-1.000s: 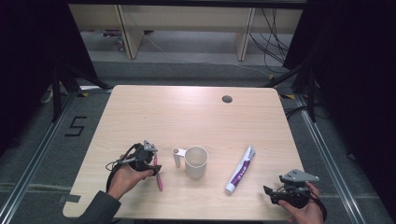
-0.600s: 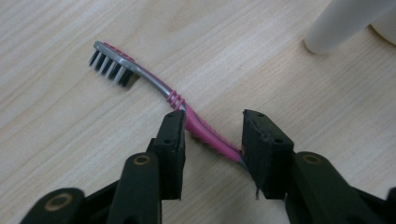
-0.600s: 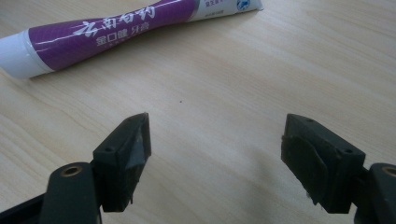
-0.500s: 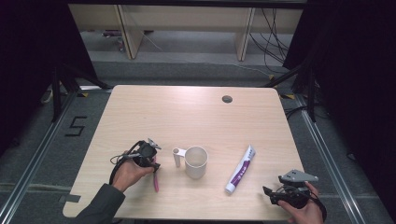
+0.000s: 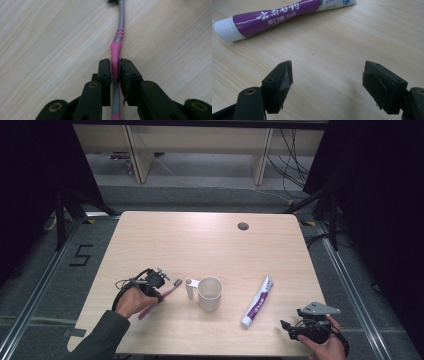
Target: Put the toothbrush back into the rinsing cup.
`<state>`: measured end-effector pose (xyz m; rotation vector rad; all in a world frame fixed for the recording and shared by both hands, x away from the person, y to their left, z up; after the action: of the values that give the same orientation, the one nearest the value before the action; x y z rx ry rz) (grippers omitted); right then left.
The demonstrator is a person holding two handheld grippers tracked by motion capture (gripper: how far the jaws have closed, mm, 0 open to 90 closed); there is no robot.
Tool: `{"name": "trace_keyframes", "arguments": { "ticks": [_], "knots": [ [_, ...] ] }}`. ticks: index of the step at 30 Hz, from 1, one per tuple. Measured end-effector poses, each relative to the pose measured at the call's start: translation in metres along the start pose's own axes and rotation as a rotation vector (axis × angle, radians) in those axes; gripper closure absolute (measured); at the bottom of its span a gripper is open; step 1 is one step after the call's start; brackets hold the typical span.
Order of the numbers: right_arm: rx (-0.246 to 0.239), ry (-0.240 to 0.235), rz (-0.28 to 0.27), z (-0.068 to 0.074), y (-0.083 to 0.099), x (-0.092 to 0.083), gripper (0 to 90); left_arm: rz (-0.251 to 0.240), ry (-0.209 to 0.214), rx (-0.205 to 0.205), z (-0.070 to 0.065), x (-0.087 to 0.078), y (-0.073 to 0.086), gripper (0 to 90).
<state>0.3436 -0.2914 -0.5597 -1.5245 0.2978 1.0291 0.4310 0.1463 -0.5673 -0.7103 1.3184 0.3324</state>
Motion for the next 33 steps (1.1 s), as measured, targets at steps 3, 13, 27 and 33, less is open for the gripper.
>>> {"name": "trace_keyframes", "arguments": {
  "ticks": [3, 13, 27, 33],
  "knots": [
    [-0.023, -0.005, -0.007, -0.002, -0.001, 0.001, 24.9, 0.026, 0.008, 0.009, 0.002, 0.001, 0.001, 80.2],
    [-0.034, -0.018, 0.0, -0.001, -0.001, 0.002, 24.8, 0.131, 0.031, 0.072, 0.01, 0.002, 0.001, 81.9],
    [-0.017, -0.013, 0.019, 0.001, 0.003, 0.002, 24.9, 0.192, 0.04, 0.107, 0.01, 0.003, 0.0, 82.9],
    [0.024, -0.016, 0.035, 0.002, 0.004, 0.0, 25.0, 0.136, 0.034, 0.108, 0.012, -0.005, -0.005, 83.0]
  ]
}}
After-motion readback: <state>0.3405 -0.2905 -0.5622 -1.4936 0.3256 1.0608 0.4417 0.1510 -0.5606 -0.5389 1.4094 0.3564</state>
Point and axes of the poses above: each handheld gripper's, and its own axes: x roughly forward along the jaws, y roughly out of its underside, z roughly to its left, the point moved 9 cm from there along x, roughly forward along the jaws, and after that the axes turned 6 degrees about x, right-handed, at the moved point
